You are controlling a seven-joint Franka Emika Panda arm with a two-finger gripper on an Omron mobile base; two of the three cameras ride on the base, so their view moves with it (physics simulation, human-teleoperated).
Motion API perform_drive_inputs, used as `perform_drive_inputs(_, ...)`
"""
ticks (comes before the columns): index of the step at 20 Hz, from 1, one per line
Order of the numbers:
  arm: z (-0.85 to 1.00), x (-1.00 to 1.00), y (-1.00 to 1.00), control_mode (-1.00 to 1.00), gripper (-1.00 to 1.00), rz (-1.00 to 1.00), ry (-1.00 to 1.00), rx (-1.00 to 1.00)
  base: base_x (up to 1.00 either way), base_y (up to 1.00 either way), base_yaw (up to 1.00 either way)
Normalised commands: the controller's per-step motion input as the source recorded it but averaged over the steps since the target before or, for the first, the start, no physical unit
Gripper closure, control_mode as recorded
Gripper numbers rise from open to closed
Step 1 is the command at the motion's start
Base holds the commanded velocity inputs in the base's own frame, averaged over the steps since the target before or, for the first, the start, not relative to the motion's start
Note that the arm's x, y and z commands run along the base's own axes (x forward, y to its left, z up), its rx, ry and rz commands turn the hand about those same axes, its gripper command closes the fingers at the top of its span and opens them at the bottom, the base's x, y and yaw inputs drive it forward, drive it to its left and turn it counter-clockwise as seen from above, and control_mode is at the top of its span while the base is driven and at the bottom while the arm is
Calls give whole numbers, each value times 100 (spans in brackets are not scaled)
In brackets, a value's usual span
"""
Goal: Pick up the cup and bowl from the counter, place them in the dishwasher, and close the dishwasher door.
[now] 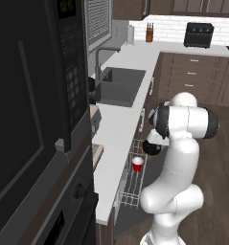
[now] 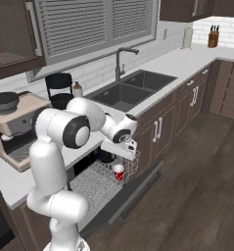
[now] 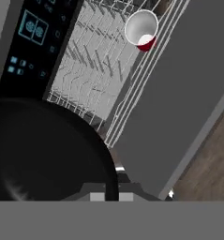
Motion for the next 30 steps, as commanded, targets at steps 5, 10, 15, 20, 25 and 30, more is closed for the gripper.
perform_drive_inputs(5, -66, -17, -29, -100, 100, -10, 1, 22, 0, 0, 0)
perform_drive_inputs(10, -48, 3, 12, -100, 100, -10, 10, 27, 0, 0, 0)
perform_drive_inputs(15, -39, 1, 42, -100, 100, -11, 14, 21, 0, 0, 0)
perform_drive_inputs(20, -27, 2, 38, -100, 100, -15, 21, 20, 0, 0, 0)
perform_drive_inputs(25, -9, 29, 29, -100, 100, -18, 27, 22, 0, 0, 0)
perform_drive_inputs(30, -22, 25, 18, -100, 100, -20, 32, 20, 0, 0, 0)
